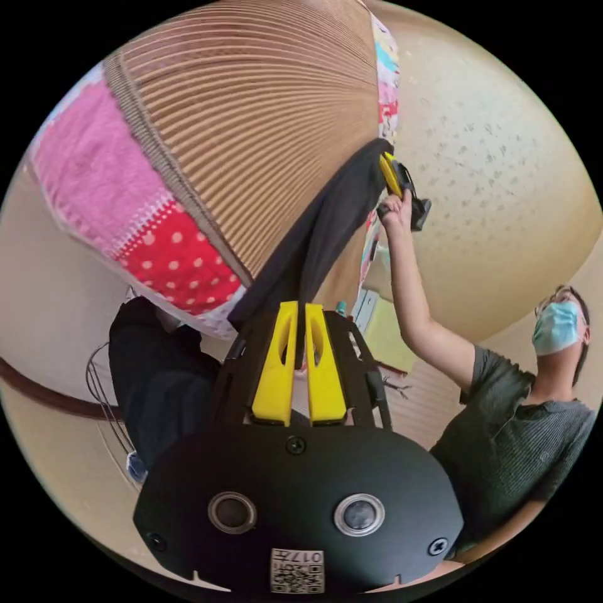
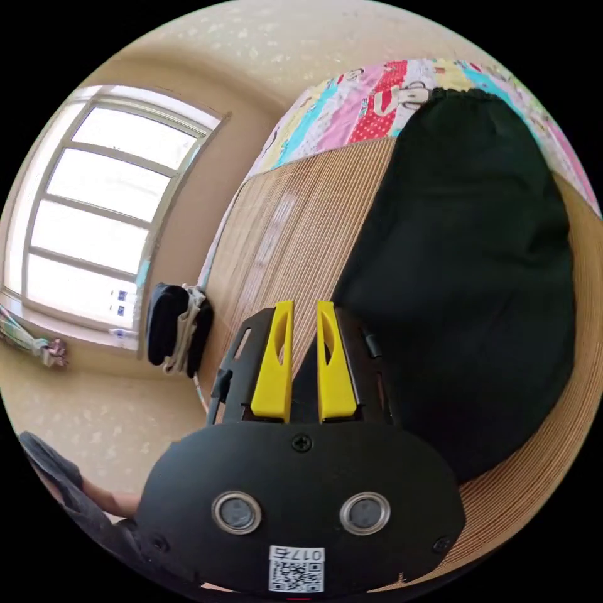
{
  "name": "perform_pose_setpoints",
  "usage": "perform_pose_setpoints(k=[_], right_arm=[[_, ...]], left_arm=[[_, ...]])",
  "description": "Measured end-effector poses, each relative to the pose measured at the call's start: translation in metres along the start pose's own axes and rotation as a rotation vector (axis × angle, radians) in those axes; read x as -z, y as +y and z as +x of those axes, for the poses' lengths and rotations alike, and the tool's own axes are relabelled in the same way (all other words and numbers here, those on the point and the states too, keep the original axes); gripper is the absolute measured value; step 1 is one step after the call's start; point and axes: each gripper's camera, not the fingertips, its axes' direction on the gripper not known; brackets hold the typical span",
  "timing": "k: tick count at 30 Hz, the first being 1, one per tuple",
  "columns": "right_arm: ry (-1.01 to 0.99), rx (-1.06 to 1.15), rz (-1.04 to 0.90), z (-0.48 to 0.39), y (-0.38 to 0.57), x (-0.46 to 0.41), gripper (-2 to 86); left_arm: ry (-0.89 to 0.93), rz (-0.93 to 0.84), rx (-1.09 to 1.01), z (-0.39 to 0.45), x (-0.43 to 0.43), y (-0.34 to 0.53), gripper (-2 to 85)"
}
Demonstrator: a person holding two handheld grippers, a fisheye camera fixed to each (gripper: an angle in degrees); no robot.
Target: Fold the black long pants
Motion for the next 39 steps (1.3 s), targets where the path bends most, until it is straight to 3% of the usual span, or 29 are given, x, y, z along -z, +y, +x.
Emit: perform_pose_setpoints(k=[3, 7, 14, 21, 25, 27, 29, 31, 33, 39], right_arm=[[-0.094, 0.004, 0.030, 0.009, 0.039, 0.035, 7.3], [0.037, 0.014, -0.030, 0.001, 0.146, 0.071, 8.0], [0.029, -0.236, -0.237, -0.004, 0.311, 0.053, 9.8], [0.050, -0.336, -0.309, -0.039, 0.352, 0.057, 9.9], [-0.125, -0.410, -0.331, -0.035, 0.365, 0.059, 8.0], [-0.116, -0.451, -0.370, -0.031, 0.363, 0.056, 5.4], [-0.066, -0.391, -0.416, -0.036, 0.351, 0.065, 3.2], [-0.089, -0.351, -0.384, -0.046, 0.348, 0.086, 2.7], [-0.152, -0.345, -0.329, -0.053, 0.354, 0.111, 2.4], [-0.177, -0.389, -0.356, -0.059, 0.370, 0.126, 3.9]], left_arm=[[-0.065, -0.048, -0.053, 0.016, -0.005, -0.011, 0.2], [-0.076, -0.091, -0.034, 0.033, -0.016, -0.010, 0.2], [-0.105, -0.107, 0.014, 0.043, -0.015, -0.023, 0.1], [-0.209, -0.196, -0.032, 0.071, -0.021, -0.035, -0.1], [-0.251, -0.225, -0.072, 0.085, -0.026, -0.032, -0.1], [-0.253, -0.239, -0.077, 0.090, -0.027, -0.030, -0.1], [-0.229, -0.277, -0.104, 0.097, -0.028, -0.029, -0.1], [-0.007, -0.391, -0.219, 0.109, -0.029, -0.028, 0.0], [0.030, -0.381, -0.206, 0.108, -0.019, -0.026, 0.2], [-0.189, -0.389, -0.172, 0.088, -0.028, -0.018, 2.8]])
